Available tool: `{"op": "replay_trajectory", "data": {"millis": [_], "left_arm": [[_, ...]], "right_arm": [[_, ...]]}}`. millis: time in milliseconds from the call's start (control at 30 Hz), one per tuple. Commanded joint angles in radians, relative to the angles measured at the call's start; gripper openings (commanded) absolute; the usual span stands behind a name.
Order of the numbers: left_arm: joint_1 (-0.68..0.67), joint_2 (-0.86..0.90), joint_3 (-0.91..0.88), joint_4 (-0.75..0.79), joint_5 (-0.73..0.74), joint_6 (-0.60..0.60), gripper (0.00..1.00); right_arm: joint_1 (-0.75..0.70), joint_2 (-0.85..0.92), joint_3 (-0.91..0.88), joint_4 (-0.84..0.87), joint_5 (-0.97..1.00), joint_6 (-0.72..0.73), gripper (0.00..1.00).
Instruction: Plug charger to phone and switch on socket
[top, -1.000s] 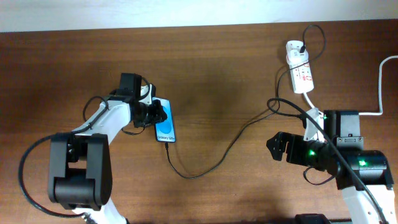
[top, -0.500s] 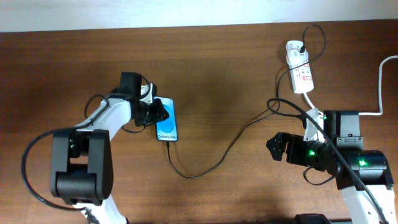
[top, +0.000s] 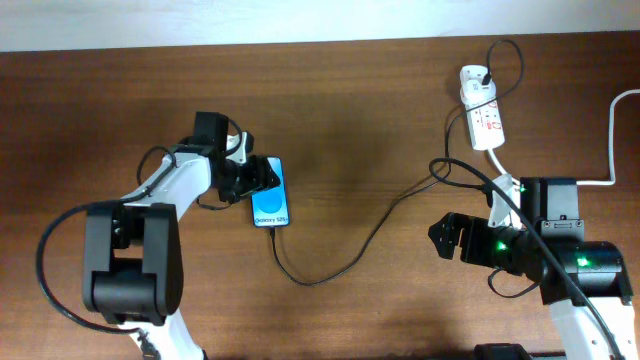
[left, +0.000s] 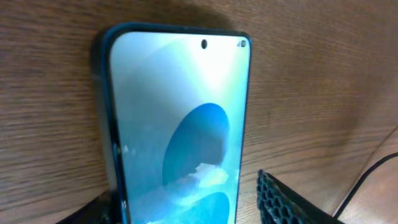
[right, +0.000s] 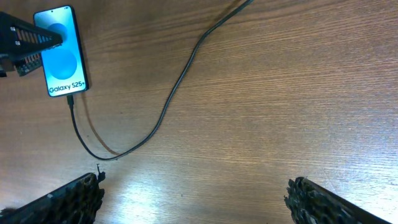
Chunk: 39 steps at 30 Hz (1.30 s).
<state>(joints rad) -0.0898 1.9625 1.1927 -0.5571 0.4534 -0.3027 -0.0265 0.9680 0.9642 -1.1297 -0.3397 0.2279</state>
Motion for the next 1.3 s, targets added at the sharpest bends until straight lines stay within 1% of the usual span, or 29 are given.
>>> {"op": "replay_trajectory", "data": {"millis": [0, 67, 100, 267, 367, 400, 433, 533, 633, 767, 867, 1000, 1100, 1267], "left_arm": [[0.033, 0.068, -0.049, -0.030, -0.148, 0.005, 0.87], [0.043, 0.068, -0.049, -0.032, -0.147, 0.005, 0.92], [0.048, 0.068, -0.049, -0.035, -0.147, 0.005, 0.93], [0.054, 0.068, -0.049, -0.040, -0.147, 0.005, 0.96], [0.054, 0.068, -0.049, -0.043, -0.147, 0.005, 0.97], [0.056, 0.068, -0.047, -0.048, -0.147, 0.005, 1.00], [0.061, 0.068, -0.041, -0.056, -0.147, 0.005, 1.00], [0.078, 0.058, -0.009, -0.108, -0.147, 0.005, 1.00], [0.101, -0.002, 0.034, -0.187, -0.147, 0.005, 1.00], [0.102, -0.176, 0.045, -0.286, -0.147, 0.024, 0.99], [0.101, -0.344, 0.044, -0.399, -0.150, 0.081, 0.99], [0.098, -0.560, 0.044, -0.524, -0.239, 0.095, 0.94], [0.098, -0.748, 0.044, -0.588, -0.250, 0.095, 0.94], [0.098, -1.036, 0.044, -0.632, -0.268, 0.096, 0.96]], "right_arm": [[-0.006, 0.000, 0.008, 0.000, 0.008, -0.011, 0.98], [-0.006, 0.000, 0.008, -0.001, 0.008, -0.011, 0.98], [-0.007, 0.000, 0.008, 0.000, 0.008, -0.011, 0.98], [-0.006, 0.000, 0.008, 0.000, 0.008, -0.011, 0.98], [-0.006, 0.000, 0.008, -0.001, 0.008, -0.011, 0.98], [-0.006, 0.000, 0.008, 0.000, 0.008, -0.011, 0.98], [-0.007, 0.000, 0.008, 0.000, 0.009, -0.011, 0.98], [-0.007, 0.000, 0.008, 0.013, 0.013, -0.011, 0.98], [-0.007, 0.000, 0.008, 0.022, 0.011, -0.003, 0.98], [-0.007, 0.002, 0.007, 0.019, 0.011, -0.003, 0.98], [-0.007, 0.018, 0.007, 0.026, 0.011, -0.003, 0.98], [-0.007, 0.058, 0.007, 0.026, 0.011, -0.003, 0.98], [-0.007, 0.105, 0.007, 0.026, -0.025, -0.003, 0.98], [-0.007, 0.198, 0.007, 0.025, -0.085, -0.003, 0.98]]}}
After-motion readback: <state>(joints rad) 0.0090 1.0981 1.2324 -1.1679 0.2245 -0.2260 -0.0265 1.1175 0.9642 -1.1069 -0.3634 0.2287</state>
